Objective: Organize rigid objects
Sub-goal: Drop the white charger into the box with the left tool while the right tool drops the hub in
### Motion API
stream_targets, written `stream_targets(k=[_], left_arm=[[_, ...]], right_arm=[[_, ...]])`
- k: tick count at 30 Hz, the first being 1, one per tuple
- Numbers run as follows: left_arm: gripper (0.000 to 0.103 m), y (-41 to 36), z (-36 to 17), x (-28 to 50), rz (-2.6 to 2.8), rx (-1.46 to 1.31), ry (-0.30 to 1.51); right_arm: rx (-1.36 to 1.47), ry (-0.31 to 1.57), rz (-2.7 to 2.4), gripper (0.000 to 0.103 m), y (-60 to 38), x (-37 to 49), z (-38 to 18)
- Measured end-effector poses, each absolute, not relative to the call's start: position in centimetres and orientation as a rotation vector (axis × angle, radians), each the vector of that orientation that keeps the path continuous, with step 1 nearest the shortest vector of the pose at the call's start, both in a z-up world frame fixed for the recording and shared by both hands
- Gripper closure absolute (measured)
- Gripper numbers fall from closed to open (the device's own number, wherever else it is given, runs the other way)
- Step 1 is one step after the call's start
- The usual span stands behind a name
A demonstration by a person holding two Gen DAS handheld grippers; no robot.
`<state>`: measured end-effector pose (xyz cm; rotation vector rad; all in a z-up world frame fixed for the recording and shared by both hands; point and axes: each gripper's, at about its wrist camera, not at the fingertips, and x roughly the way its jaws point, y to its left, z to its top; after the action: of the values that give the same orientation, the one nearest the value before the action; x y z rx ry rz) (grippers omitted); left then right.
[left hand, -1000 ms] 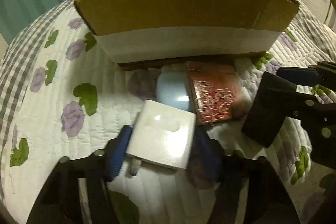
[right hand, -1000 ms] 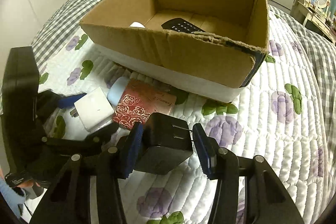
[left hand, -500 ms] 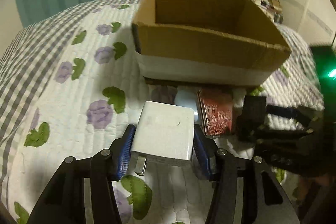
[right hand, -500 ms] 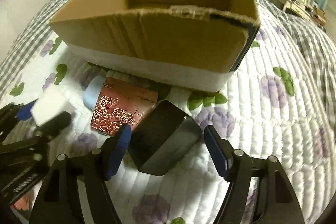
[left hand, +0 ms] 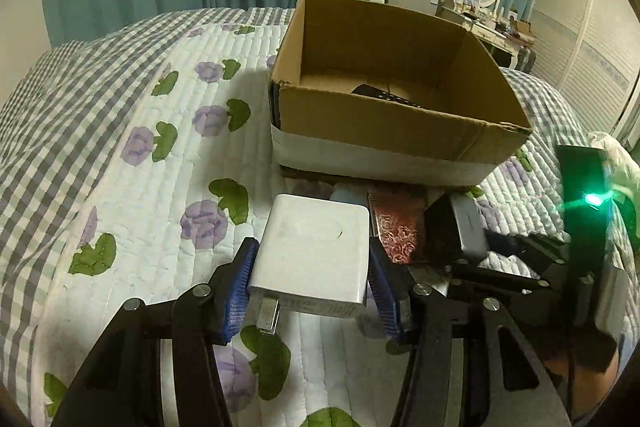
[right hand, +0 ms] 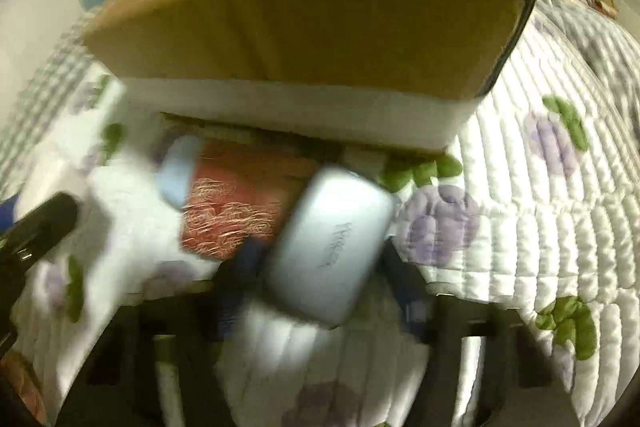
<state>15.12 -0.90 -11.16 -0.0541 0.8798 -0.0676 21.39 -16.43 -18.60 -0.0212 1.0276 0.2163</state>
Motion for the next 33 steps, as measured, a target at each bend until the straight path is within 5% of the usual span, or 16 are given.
stream_targets(k=[5, 21, 33], left_arm=[[0.049, -0.9, -9.5, 14.4, -0.076, -0.04, 0.849], [0.049, -3.7, -1.0, 23.4, -0.123, 0.006, 0.687], [0.048, -5.2, -6.7, 31.2, -0.116, -0.012, 0.777]], right_arm=[[-0.042, 0.859, 0.23, 0.062, -16.3, 18.7, -15.3], [-0.065, 0.636, 0.282, 0.062, -17.6, 19.4, -2.1], [-0.07, 0.659, 0.274, 0.062, -20.3, 27.4, -2.6]])
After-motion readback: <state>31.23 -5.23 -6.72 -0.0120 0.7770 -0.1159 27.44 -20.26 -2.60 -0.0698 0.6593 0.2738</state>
